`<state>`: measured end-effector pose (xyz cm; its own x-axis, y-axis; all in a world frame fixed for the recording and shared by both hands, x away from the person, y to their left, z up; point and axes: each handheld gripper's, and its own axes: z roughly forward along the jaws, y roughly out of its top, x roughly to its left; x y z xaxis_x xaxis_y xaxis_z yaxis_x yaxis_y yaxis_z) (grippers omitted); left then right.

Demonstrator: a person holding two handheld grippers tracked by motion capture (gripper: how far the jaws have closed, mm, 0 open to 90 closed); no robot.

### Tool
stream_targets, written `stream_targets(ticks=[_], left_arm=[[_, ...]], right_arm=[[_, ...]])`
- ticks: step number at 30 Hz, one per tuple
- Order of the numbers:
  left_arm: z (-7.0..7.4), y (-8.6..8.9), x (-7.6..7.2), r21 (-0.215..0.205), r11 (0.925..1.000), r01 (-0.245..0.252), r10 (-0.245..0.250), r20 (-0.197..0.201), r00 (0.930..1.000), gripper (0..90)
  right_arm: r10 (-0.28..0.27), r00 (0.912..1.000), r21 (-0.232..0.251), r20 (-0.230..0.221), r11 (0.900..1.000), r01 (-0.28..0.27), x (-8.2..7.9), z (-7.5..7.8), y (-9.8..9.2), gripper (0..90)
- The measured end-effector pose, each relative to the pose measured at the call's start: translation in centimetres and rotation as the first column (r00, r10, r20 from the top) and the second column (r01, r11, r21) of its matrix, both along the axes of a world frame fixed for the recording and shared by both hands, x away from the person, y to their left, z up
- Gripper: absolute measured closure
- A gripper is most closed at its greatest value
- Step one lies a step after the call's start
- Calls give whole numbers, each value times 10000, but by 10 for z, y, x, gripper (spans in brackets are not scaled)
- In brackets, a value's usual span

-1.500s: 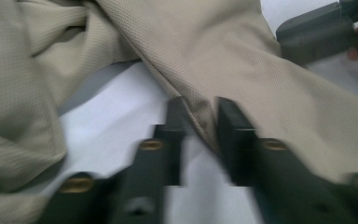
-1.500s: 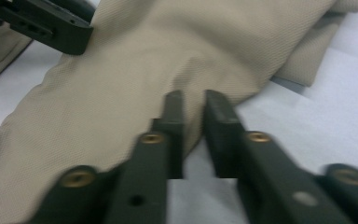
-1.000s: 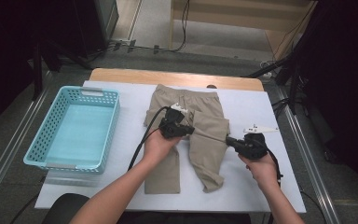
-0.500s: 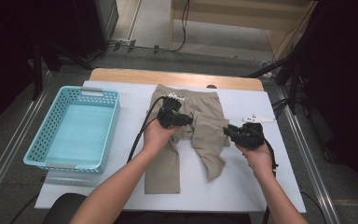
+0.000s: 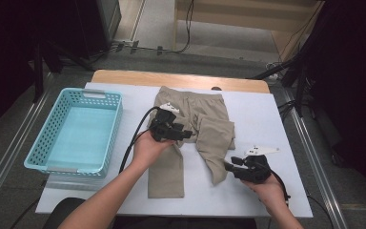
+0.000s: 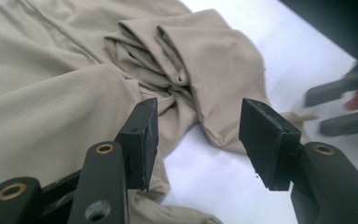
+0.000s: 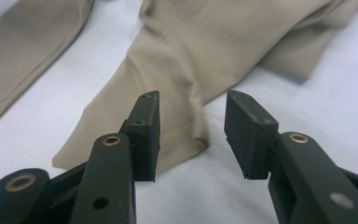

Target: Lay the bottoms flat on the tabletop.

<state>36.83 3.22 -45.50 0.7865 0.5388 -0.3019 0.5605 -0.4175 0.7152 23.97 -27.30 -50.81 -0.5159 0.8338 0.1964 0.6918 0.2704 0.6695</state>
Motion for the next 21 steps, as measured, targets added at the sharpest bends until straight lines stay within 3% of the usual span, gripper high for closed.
stream_targets(ticks=[4,5,8,15,21], left_arm=[[3,6,-8,-27,10000,26,-26,228,9997,460],[4,8,-9,17,10000,37,-37,332,9994,459],[6,12,-10,-17,10000,-46,46,418,9991,460],[9,19,-7,-297,9991,-291,303,426,9986,460],[8,18,-7,-234,9993,-277,287,429,9987,460]], right_arm=[[316,9994,-544,-107,9980,-321,7,-12,8,551],[332,9994,-557,92,9979,-327,7,-13,9,642],[143,9987,-241,-489,9996,-155,8,-8,13,812],[671,9975,425,-219,9969,-662,-3,21,35,826],[1698,9853,44,-158,9855,-1698,-10,24,68,819]])
